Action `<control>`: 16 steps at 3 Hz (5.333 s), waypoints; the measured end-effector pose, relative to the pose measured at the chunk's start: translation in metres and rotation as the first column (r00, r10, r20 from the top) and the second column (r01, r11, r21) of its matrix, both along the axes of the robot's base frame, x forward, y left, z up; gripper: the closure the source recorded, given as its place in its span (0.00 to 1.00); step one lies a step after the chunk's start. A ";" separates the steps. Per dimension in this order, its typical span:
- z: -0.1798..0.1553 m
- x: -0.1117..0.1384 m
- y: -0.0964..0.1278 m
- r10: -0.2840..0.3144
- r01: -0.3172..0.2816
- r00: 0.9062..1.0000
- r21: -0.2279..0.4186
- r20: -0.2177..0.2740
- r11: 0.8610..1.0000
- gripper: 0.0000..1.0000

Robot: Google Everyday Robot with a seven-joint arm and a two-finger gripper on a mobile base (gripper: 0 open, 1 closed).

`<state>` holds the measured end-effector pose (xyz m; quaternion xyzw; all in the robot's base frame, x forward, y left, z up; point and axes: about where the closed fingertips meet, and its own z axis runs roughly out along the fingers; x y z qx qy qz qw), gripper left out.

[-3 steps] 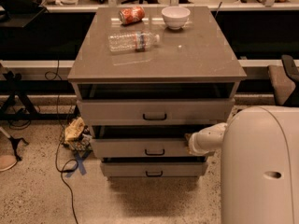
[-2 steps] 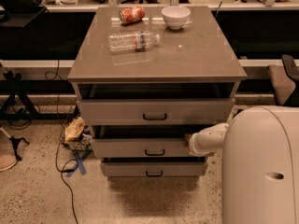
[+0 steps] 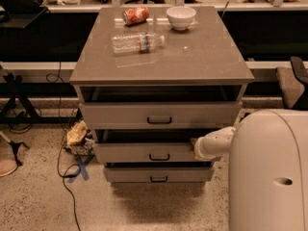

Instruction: Open middle drawer

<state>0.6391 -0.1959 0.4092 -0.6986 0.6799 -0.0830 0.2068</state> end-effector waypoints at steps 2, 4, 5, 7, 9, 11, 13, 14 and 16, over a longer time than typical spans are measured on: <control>0.001 0.000 0.000 0.000 0.000 1.000 0.000 0.000 1.000 0.28; 0.008 -0.002 0.001 0.002 -0.002 1.000 -0.009 -0.006 1.000 0.00; 0.013 -0.005 0.001 -0.010 0.009 0.999 -0.030 -0.033 1.000 0.00; 0.005 -0.008 0.000 -0.050 0.039 0.987 -0.071 -0.156 0.997 0.00; -0.004 -0.005 -0.001 -0.057 0.040 0.973 -0.078 -0.225 0.996 0.18; -0.002 -0.009 -0.006 -0.072 0.058 0.970 -0.066 -0.233 0.996 0.64; 0.012 -0.037 -0.021 -0.101 0.097 0.973 -0.033 -0.207 0.995 1.00; 0.011 -0.037 -0.021 -0.101 0.096 0.973 -0.033 -0.207 0.995 0.81; 0.007 -0.040 -0.020 -0.099 0.094 0.972 -0.033 -0.214 0.995 0.27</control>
Offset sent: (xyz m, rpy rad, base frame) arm 0.0000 0.0000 0.0011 0.0000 0.0000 0.0000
